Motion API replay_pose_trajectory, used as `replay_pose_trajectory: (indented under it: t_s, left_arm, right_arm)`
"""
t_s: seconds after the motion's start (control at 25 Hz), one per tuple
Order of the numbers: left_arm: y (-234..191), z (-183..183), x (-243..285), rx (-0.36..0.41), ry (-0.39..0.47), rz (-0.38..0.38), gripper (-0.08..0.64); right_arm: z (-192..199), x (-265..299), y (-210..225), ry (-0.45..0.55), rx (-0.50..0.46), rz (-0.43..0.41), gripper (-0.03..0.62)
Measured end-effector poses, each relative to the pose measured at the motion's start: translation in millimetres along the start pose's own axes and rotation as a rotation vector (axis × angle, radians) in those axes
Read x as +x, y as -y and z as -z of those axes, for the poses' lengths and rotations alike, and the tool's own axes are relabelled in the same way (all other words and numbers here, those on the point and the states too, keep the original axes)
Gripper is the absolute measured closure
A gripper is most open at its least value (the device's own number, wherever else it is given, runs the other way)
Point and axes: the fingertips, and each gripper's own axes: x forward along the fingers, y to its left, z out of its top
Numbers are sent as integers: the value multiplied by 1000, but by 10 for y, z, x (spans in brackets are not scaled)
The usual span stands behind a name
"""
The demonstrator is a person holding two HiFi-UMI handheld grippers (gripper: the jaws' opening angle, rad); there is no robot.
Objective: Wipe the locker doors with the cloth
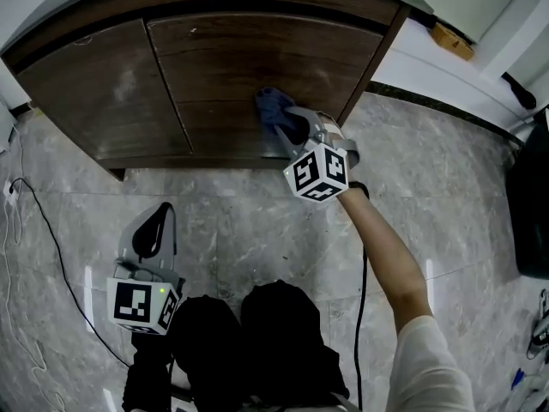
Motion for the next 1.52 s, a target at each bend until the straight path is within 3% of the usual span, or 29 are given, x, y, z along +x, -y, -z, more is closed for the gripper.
replay_pose_trajectory:
  t_s: [0.44,0.68,1.04,1.32,1.52]
  left_arm:
    - [-33,-23,-61,-21,29,-7,561]
    - [-62,7,-86,-22,34,-7,561]
    - [-137,58,-122,-39,26,-16,561]
    - [-218,96,-196,-39,21,-29,561]
    - [-302,137,-248,-38,16,-43,561]
  right_arm:
    - [-880,-292,939,43,-29,102,505]
    - [-1175,-316,1128,78,-12,151,503]
    - [-1213,-240,1054,93,25,176,505]
    - [-1144,-76,764,128,186,157,505]
    - [-1118,34,587,163,249,148,505]
